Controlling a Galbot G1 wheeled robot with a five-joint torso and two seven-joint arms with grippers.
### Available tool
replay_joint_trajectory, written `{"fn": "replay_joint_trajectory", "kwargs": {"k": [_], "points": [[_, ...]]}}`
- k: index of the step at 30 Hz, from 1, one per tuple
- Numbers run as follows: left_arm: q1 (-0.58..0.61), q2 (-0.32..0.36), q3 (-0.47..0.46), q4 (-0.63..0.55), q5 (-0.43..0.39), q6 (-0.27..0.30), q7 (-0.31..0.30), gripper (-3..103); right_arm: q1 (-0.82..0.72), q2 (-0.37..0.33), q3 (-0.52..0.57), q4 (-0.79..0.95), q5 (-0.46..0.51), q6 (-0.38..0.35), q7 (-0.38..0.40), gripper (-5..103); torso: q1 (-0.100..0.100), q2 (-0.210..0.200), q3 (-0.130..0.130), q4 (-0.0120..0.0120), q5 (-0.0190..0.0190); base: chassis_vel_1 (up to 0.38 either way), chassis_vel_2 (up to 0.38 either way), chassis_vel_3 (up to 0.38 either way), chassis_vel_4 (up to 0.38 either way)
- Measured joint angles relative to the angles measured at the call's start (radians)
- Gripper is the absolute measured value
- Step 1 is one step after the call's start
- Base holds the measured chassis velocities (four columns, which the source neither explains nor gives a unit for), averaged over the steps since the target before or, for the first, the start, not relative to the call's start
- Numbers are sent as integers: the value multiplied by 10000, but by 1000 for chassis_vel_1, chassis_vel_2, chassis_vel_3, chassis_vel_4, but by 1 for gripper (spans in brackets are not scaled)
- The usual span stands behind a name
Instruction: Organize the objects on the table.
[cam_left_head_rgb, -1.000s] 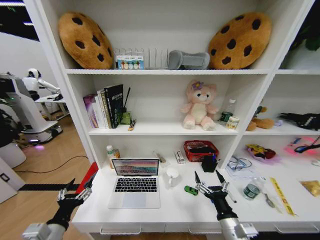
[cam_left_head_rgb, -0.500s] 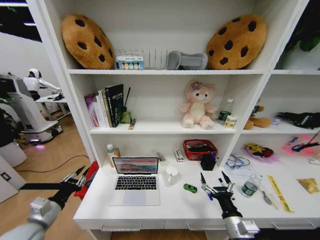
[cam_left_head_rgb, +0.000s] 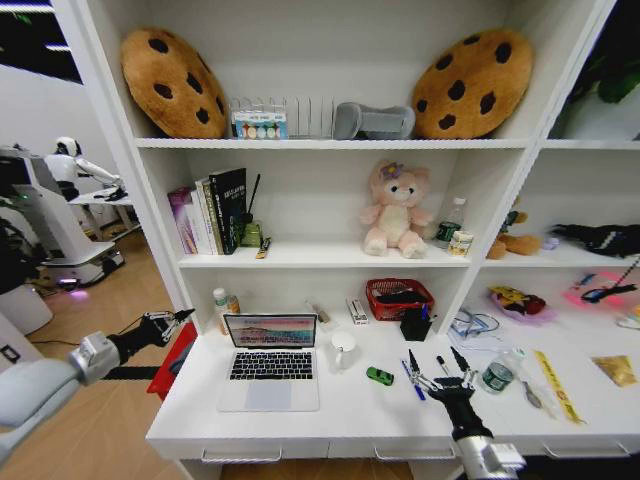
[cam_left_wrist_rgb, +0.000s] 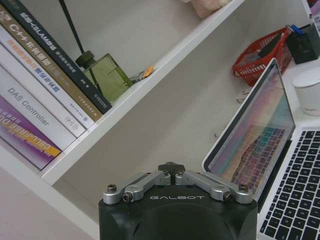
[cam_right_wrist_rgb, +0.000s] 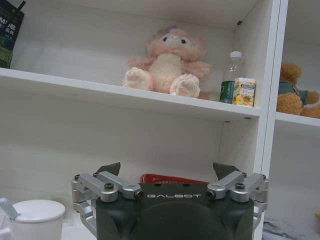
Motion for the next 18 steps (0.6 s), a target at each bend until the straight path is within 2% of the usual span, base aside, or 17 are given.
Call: {"fn": "replay_joint_trajectory", "kwargs": {"k": [4, 7, 10, 12, 13, 16, 18], "points": [[-137, 503, 70, 153, -21, 39, 363, 0, -7, 46, 2, -159, 8, 13, -64, 100, -1, 0, -1, -2, 1, 0, 0, 0, 0], [-185, 1263, 135, 419, 55, -66, 719, 0, 38, 76, -49, -379, -5, 90, -179, 100, -2, 1, -1, 0, 0, 0, 0, 0, 0], [-190, 1478, 149, 459, 36, -67, 790, 0, 66, 70, -71, -421, -6, 95, -201, 100, -2, 0, -1, 0, 1, 0, 0, 0, 0], [-241, 2256, 202, 593, -140, 63, 1005, 0, 203, 48, -124, -583, -15, 100, -255, 100, -2, 1, -1, -1, 1, 0, 0, 0, 0], [-241, 2256, 202, 593, -140, 63, 1005, 0, 203, 48, -124, -583, -15, 100, -255, 100, -2, 1, -1, -1, 1, 0, 0, 0, 0], [173, 3294, -61, 801, -317, 265, 1105, 0, 277, 74, -164, -695, -71, 138, -324, 100, -1, 1, -1, -1, 3, 0, 0, 0, 0], [261, 3472, -120, 864, -318, 269, 1107, 0, 279, 101, -164, -713, -104, 166, -343, 100, -1, 1, -1, -1, 3, 0, 0, 0, 0]]}}
